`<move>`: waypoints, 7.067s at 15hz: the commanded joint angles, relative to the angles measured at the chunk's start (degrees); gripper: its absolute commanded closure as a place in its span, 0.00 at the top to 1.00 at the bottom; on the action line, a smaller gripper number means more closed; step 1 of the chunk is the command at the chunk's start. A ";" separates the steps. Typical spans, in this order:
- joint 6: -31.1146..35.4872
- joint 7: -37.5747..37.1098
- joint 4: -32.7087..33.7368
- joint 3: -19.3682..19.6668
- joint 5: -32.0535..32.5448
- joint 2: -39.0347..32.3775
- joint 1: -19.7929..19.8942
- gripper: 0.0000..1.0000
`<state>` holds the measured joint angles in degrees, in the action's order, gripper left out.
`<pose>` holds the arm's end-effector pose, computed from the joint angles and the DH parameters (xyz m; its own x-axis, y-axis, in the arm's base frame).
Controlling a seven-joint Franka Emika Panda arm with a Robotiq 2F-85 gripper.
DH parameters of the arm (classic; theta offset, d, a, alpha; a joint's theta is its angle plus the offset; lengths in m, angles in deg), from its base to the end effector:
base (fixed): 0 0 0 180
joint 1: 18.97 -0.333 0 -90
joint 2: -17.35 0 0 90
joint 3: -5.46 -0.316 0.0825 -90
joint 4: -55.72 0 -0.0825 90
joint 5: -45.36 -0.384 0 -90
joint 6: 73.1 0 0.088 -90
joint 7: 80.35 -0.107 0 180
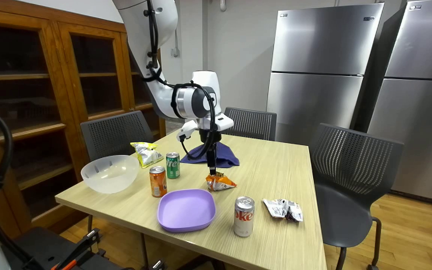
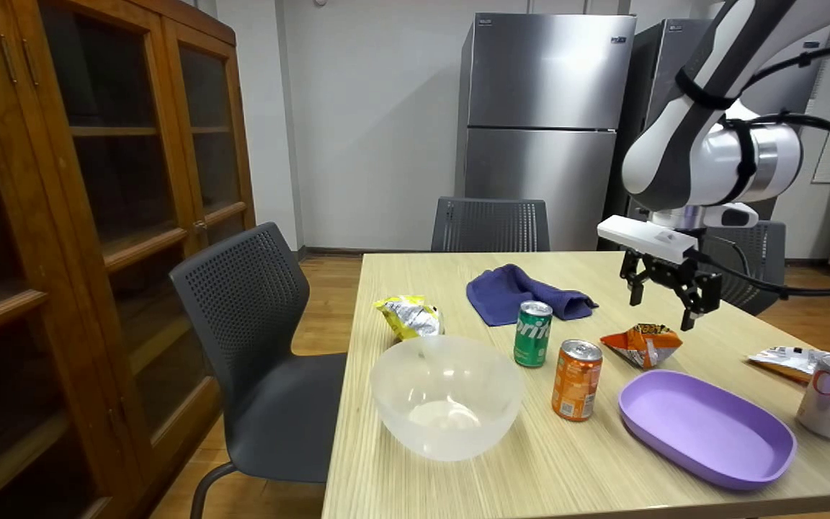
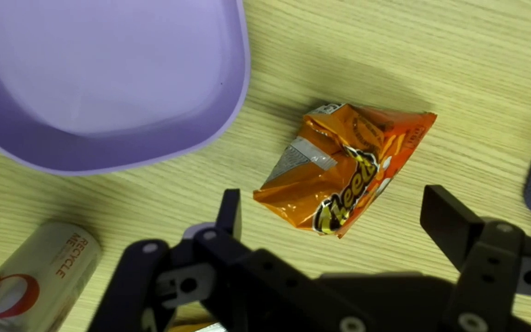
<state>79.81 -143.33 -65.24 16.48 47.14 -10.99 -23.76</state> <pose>0.5821 -0.0626 0.1877 0.4001 -0.9078 0.1258 -0.9144 -0.4046 -0.0118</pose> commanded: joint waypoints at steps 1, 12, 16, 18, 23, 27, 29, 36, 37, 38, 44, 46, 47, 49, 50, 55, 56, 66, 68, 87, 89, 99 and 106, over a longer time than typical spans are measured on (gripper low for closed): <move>-0.56 -2.01 2.90 0.48 -1.50 -2.14 -0.80 1.00; -1.25 -3.08 8.14 0.30 -3.97 -6.68 -0.57 1.00; -1.56 -3.11 9.77 0.31 -4.43 -8.06 -0.61 1.00; -1.68 -2.98 10.36 0.29 -4.53 -8.57 -0.64 1.00; -1.71 -2.89 10.98 0.38 -4.51 -9.12 -0.81 0.49; -1.75 -2.98 10.92 0.49 -4.45 -9.10 -0.93 0.18; -1.72 -3.03 10.81 0.55 -4.42 -9.02 -0.97 0.03; -1.88 -3.16 10.26 0.72 -4.25 -8.69 -1.13 0.00; -1.99 -2.96 9.93 0.69 -4.13 -8.30 -1.18 0.00; -2.07 -2.73 9.66 0.74 -3.87 -7.93 -1.32 0.00; -1.05 -2.26 7.20 1.07 -2.94 -3.77 -2.69 0.00; -1.17 -2.98 6.46 1.71 -2.11 -2.01 -3.81 0.00; -1.60 -3.27 5.96 1.96 -1.72 -0.94 -4.40 0.00; -1.88 -4.19 5.00 2.83 -0.55 1.00 -5.85 0.00; -2.09 -4.52 4.39 3.17 0.20 2.12 -6.61 0.00; -3.40 -7.99 1.71 3.87 5.85 7.42 -10.20 0.00; -3.85 -9.00 1.28 3.75 7.44 8.48 -10.90 0.00; -8.47 -12.87 -1.00 -4.21 16.50 16.66 -12.63 0.00; -9.48 -11.69 -1.27 -6.82 16.33 17.35 -12.65 0.00; -13.94 0.39 -4.62 -21.81 14.30 16.57 -16.01 0.00; -14.57 1.89 -4.88 -22.20 13.43 15.88 -16.01 0.00; -16.33 4.38 -3.04 -21.65 13.14 8.76 -17.06 0.00; -17.43 7.47 -1.07 -21.34 12.82 5.38 -17.77 0.00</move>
<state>65.12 -138.64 -68.80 -5.27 61.41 -4.40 -40.57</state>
